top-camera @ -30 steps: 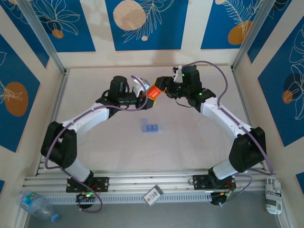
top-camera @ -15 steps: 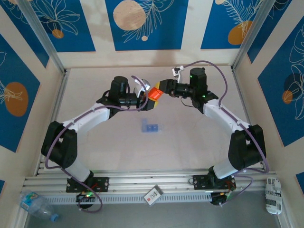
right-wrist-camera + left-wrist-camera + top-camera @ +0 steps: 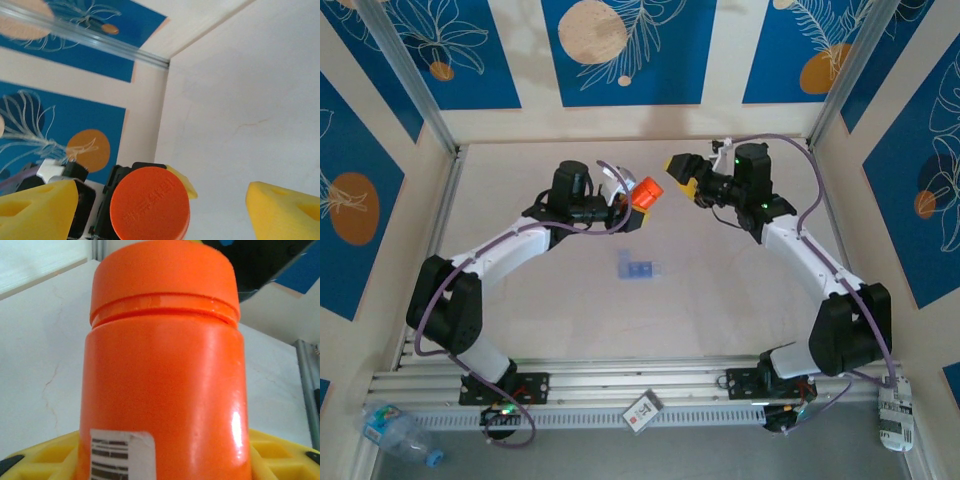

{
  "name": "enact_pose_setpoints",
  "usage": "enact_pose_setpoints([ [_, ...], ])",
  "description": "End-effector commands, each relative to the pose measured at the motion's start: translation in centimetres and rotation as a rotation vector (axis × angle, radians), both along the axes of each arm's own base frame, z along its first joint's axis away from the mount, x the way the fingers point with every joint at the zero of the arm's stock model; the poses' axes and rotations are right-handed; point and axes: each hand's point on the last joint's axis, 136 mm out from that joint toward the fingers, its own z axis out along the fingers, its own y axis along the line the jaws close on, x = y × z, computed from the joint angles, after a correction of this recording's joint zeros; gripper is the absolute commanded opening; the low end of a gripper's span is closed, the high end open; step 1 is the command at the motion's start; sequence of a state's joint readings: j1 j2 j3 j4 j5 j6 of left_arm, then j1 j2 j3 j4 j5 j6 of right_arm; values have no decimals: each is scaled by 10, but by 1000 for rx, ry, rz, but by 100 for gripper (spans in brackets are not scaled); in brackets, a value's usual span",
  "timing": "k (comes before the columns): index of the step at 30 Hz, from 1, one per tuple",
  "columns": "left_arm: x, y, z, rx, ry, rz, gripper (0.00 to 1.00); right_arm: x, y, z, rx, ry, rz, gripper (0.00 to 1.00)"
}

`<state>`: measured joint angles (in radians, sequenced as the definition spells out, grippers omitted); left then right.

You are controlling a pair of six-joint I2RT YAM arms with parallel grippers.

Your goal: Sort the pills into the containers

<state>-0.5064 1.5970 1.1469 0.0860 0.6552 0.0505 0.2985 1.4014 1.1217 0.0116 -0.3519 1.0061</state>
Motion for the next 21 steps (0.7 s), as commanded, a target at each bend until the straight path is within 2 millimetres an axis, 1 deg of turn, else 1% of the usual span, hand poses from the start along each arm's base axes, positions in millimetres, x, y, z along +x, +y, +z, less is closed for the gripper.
enact_pose_setpoints([
  [1, 2, 5, 18, 23, -102, 20, 0, 0, -1, 1, -4, 86, -86, 87],
  [8, 1, 3, 16, 29, -103, 16, 0, 2, 20, -1, -25, 96, -53, 87],
  [15, -1, 0, 17, 25, -103, 8, 0, 2, 34, -3, -29, 101, -33, 85],
  [19, -2, -1, 18, 23, -105, 5, 0, 3, 39, -6, -34, 107, -24, 82],
  [21, -3, -2, 18, 22, -105, 3, 0, 3, 41, -9, -34, 112, -19, 78],
])
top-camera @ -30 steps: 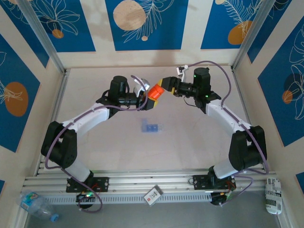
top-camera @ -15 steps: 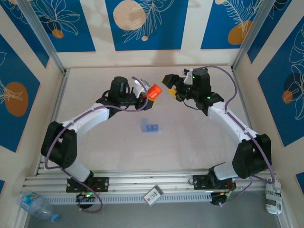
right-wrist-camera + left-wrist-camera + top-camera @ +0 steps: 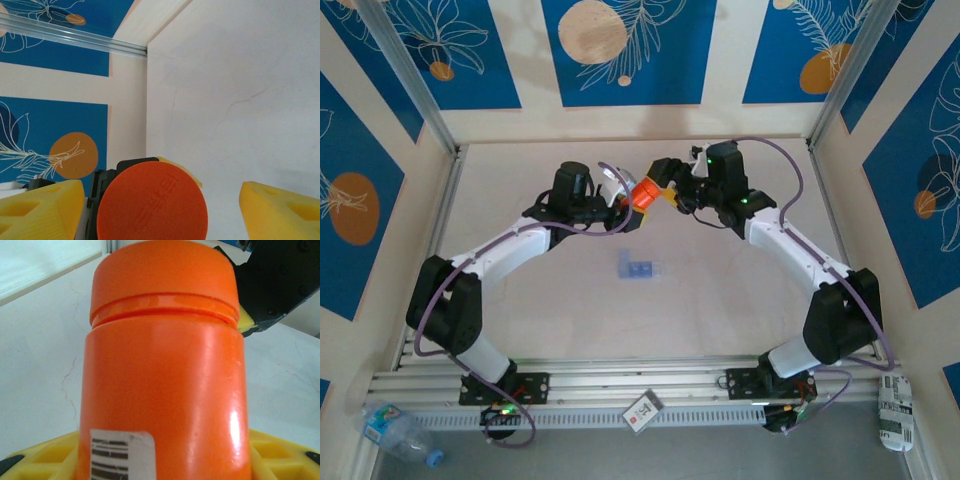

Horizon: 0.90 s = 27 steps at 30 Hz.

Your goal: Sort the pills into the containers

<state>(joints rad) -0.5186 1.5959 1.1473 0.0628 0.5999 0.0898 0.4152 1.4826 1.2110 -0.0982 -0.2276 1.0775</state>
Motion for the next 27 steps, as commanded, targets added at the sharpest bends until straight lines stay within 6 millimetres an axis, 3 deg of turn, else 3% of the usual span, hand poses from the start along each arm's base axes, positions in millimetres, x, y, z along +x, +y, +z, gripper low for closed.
enact_pose_setpoints([
  [1, -5, -2, 25, -21, -76, -22, 0, 3, 7, 12, 9, -21, 6, 76],
  [9, -6, -5, 24, -20, -76, -24, 0, 0, 15, 9, 13, -15, 35, 62],
  [14, -7, -6, 24, -20, -77, -27, 0, -2, 17, 9, 15, -11, 47, 60],
  [20, -7, -8, 24, -22, -71, -29, 0, -4, 20, 11, 15, -24, 71, 46],
  [27, -14, -8, 33, -63, -54, -55, 0, -6, 17, 28, 21, -187, 166, 40],
])
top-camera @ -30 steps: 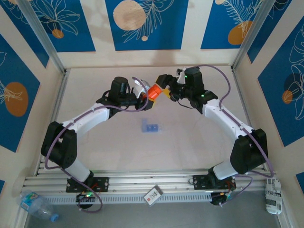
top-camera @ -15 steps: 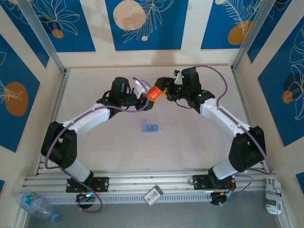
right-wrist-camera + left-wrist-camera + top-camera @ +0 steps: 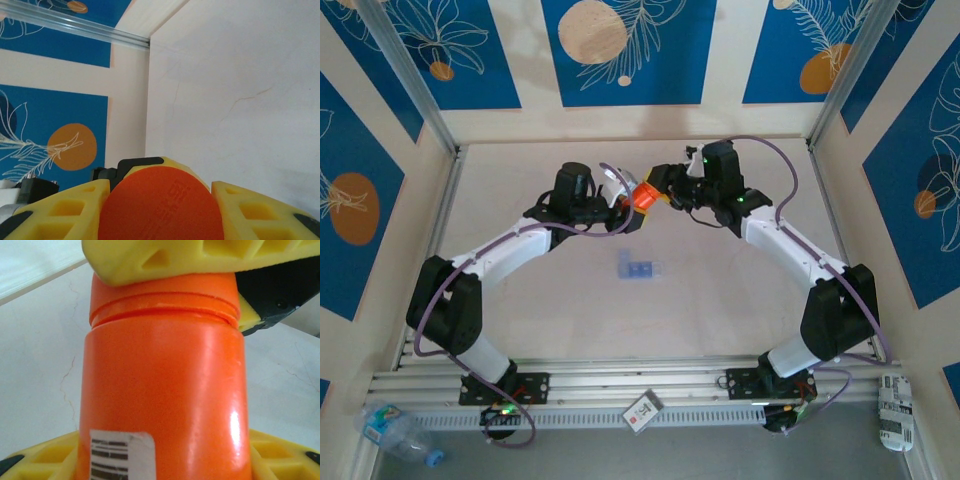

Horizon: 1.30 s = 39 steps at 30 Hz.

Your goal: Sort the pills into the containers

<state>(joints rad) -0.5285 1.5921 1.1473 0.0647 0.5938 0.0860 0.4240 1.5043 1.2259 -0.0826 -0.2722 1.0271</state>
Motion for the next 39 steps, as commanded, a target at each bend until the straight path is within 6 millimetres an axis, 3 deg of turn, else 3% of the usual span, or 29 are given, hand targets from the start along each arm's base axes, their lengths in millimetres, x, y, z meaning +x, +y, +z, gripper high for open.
enact_pose_setpoints([
  [1, -13, -5, 34, -78, -44, -62, 0, -3, 4, 31, 28, -198, 113, 41],
  [6, -26, -6, 57, -199, 12, -132, 0, -6, -14, 49, 61, -415, 188, 41],
  [14, -31, -8, 67, -268, 49, -169, 0, -12, -10, 61, 125, -439, 242, 42],
  [18, -25, -6, 61, -227, 38, -135, 0, -12, -10, 67, 124, -411, 221, 74],
  [23, -13, 3, 44, -119, -15, -47, 0, -3, -29, 62, 64, -310, 65, 87],
  [28, -4, 12, 34, -43, -72, 13, 0, 4, -45, 40, 4, -140, -75, 88],
  [39, 1, 6, 27, -2, -88, 15, 0, 6, -11, 21, -19, -47, -32, 87],
])
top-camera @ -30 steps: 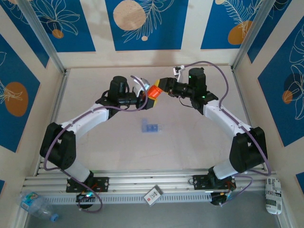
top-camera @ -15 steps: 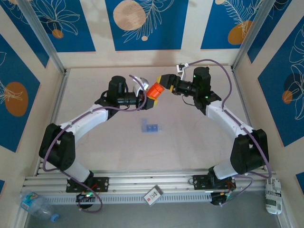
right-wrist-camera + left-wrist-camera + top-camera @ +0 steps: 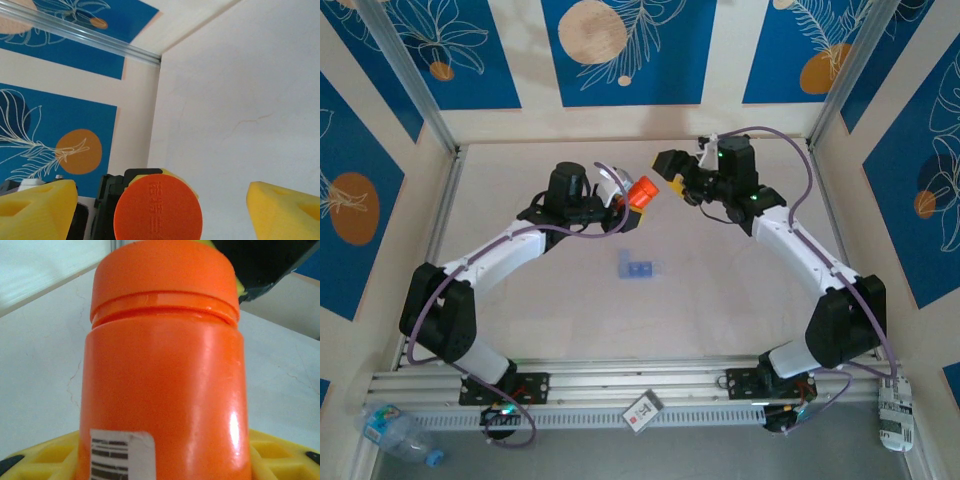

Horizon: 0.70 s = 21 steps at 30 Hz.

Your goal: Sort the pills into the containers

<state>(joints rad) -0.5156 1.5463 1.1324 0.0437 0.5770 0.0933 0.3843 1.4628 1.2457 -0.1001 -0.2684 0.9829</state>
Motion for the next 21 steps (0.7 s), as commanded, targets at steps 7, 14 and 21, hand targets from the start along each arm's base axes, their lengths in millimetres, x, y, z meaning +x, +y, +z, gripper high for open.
enact_pose_setpoints([
  [7, 2, -6, 17, 0, -68, -17, 0, 1, 22, -10, -16, 45, 24, 81],
  [14, 2, -8, 15, 1, -66, -20, 0, -2, 29, -14, -2, 58, 46, 65],
  [21, 3, -11, 16, -9, -63, -18, 0, -8, 34, -14, 17, 62, 79, 45],
])
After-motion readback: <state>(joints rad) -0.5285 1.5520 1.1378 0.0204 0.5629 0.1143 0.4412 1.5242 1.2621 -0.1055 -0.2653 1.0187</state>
